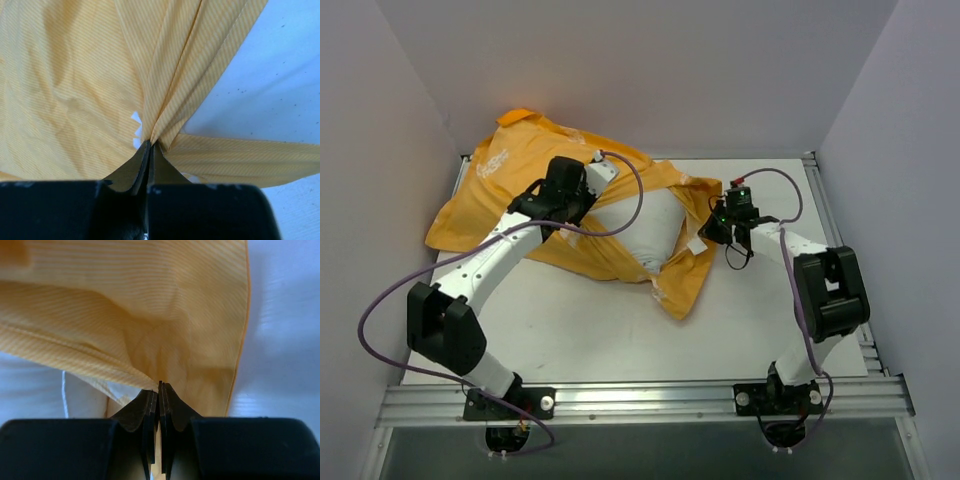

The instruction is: Remove the pillowcase from the pillow

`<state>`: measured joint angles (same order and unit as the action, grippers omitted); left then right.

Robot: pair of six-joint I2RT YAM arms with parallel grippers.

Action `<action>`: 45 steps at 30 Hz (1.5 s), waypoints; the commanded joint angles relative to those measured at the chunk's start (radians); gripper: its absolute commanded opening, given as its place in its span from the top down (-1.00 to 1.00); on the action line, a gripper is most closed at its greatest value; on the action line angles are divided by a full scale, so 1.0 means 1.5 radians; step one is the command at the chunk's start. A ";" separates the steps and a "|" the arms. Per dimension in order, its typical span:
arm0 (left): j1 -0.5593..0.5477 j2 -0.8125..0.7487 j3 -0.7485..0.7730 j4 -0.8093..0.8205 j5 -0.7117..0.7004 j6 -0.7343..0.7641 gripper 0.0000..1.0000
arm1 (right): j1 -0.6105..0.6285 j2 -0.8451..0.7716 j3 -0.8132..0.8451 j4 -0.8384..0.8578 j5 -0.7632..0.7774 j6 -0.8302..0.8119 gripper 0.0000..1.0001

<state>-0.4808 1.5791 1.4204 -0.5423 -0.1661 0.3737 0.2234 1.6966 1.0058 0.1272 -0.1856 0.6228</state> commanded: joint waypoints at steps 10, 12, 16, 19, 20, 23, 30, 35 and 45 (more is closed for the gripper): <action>-0.019 -0.084 0.096 -0.148 0.215 0.066 -0.45 | 0.165 0.009 0.003 0.182 -0.136 0.121 1.00; -0.082 -0.068 0.134 -0.168 0.211 0.082 -0.91 | 0.178 -0.003 -0.005 0.201 -0.138 0.144 1.00; -0.192 -0.013 0.222 -0.209 0.223 0.091 -0.87 | 0.181 -0.018 -0.030 0.217 -0.151 0.163 1.00; -0.264 0.015 0.261 -0.246 0.248 0.137 -0.88 | 0.169 -0.028 -0.053 0.228 -0.168 0.175 1.00; -0.278 0.028 0.255 -0.248 0.239 0.154 -0.87 | 0.165 -0.031 -0.062 0.245 -0.173 0.183 1.00; -0.307 0.046 0.184 -0.218 0.160 0.200 -0.79 | 0.154 -0.038 -0.083 0.258 -0.182 0.197 1.00; -0.322 0.076 0.041 -0.020 -0.076 0.272 -0.92 | 0.151 -0.029 -0.093 0.259 -0.184 0.198 1.00; -0.300 0.109 0.024 0.010 -0.091 0.267 -0.87 | 0.148 -0.035 -0.106 0.263 -0.181 0.203 1.00; -0.259 0.129 -0.103 0.121 -0.190 0.372 -0.88 | 0.137 -0.035 -0.111 0.257 -0.179 0.197 1.00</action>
<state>-0.8982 1.7561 1.2999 -0.4450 -0.3473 0.8711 0.4389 1.6863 0.8402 0.4835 -0.4511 0.9195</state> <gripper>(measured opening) 0.938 0.044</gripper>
